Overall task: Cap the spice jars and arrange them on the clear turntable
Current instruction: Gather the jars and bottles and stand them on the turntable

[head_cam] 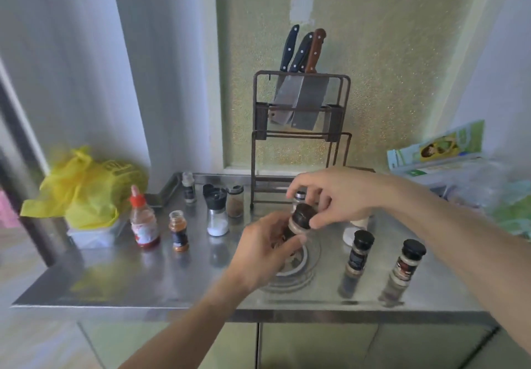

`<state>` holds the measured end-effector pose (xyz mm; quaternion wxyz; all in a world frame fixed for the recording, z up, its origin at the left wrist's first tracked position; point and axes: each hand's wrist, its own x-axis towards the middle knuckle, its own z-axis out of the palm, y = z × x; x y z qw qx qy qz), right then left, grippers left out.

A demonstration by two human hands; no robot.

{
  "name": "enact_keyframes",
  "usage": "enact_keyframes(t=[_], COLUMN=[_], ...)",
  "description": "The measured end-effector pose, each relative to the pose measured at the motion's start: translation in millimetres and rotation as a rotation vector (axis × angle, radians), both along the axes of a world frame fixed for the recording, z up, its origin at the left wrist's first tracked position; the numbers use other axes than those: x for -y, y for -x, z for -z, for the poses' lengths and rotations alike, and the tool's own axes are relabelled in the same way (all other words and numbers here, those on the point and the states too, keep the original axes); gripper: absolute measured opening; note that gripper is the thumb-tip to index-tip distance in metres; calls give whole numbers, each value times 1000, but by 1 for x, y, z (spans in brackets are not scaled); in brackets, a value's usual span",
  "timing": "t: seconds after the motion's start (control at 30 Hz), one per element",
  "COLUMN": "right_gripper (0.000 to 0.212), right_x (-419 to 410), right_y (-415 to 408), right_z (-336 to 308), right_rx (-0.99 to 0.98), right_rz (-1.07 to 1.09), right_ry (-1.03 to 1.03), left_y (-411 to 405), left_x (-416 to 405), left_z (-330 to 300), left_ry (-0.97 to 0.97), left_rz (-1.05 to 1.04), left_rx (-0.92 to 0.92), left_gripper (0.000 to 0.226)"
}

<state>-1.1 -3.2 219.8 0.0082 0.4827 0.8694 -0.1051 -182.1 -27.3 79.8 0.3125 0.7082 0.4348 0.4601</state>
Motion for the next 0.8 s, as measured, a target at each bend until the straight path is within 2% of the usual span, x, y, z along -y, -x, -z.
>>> enact_keyframes(t=[0.03, 0.17, 0.27, 0.37, 0.5, 0.57, 0.73, 0.8], right_gripper=[35, 60, 46, 71, 47, 59, 40, 49], right_x=[1, 4, 2, 2, 4, 5, 1, 1], right_y=[8, 28, 32, 34, 31, 32, 32, 30], right_z=[4, 13, 20, 26, 28, 30, 39, 42], right_rx=[25, 89, 77, 111, 55, 69, 19, 25], right_rz=[5, 31, 19, 89, 69, 110, 83, 99], right_ry=[-7, -3, -24, -57, -15, -27, -58, -56], left_y=[6, 18, 21, 20, 21, 21, 24, 27], left_x=[2, 6, 5, 4, 3, 2, 1, -1], left_z=[4, 13, 16, 18, 19, 20, 25, 27], left_ry=[0, 3, -1, 30, 39, 36, 58, 75], left_rz=[-15, -42, -48, -39, -34, -38, -56, -76], left_rx=[-6, -19, -8, 19, 32, 27, 42, 55], left_gripper=[29, 32, 34, 30, 32, 32, 30, 29])
